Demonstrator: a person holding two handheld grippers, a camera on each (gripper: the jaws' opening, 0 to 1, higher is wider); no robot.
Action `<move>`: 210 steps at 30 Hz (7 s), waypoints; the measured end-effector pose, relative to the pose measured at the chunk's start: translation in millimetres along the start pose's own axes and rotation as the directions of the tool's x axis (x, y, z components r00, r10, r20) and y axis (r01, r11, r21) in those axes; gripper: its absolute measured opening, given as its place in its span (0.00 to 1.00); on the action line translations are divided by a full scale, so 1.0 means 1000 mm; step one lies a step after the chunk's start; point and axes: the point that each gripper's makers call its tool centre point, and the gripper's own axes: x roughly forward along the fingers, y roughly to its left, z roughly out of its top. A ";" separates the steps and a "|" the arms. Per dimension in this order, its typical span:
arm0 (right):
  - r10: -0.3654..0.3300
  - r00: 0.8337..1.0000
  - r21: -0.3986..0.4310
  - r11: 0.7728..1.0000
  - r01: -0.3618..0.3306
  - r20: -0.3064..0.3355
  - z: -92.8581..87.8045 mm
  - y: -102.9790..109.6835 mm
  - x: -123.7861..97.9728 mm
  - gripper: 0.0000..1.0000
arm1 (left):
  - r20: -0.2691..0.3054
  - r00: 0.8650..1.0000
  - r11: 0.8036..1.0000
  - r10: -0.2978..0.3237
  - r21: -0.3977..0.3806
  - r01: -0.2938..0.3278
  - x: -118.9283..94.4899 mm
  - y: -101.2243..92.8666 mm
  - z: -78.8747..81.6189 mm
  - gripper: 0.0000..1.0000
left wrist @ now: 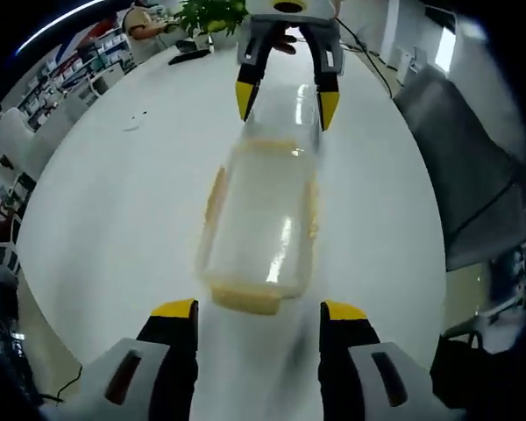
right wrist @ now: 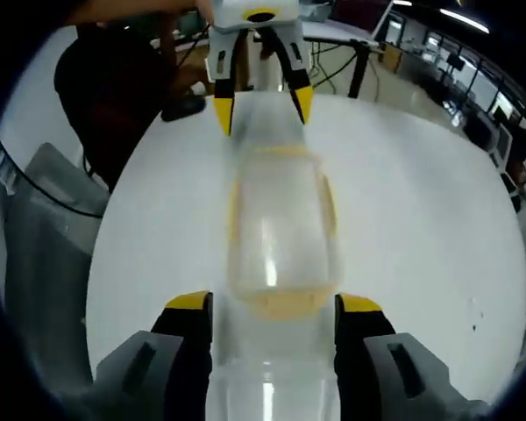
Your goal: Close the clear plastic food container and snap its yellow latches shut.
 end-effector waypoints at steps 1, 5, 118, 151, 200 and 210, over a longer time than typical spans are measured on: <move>0.004 1.000 0.002 1.000 -0.004 -0.012 -0.002 -0.001 0.001 0.54 | -0.015 1.000 1.000 -0.013 0.000 0.013 0.003 -0.001 -0.002 0.50; 0.020 0.999 0.013 1.000 -0.020 -0.035 -0.007 -0.011 0.011 0.55 | -0.032 0.999 1.000 -0.022 0.001 0.022 0.009 0.003 -0.006 0.51; 0.013 0.963 -0.108 0.993 -0.044 -0.269 -0.008 -0.005 0.007 0.34 | -0.129 0.988 0.993 -0.090 0.060 0.098 0.009 0.009 -0.002 0.32; -0.018 0.970 -0.133 0.991 -0.015 -0.243 -0.034 0.005 -0.108 0.35 | -0.086 0.996 0.995 -0.020 0.099 0.029 -0.048 -0.010 0.106 0.32; -0.039 0.955 -0.034 0.999 0.030 -0.293 -0.181 0.001 -0.151 0.35 | 0.003 0.999 0.979 -0.041 0.198 0.039 0.039 -0.023 0.232 0.32; -0.035 0.951 -0.022 0.999 0.029 -0.308 -0.197 0.003 -0.146 0.35 | 0.010 0.999 0.977 -0.036 0.213 0.033 0.061 -0.024 0.237 0.32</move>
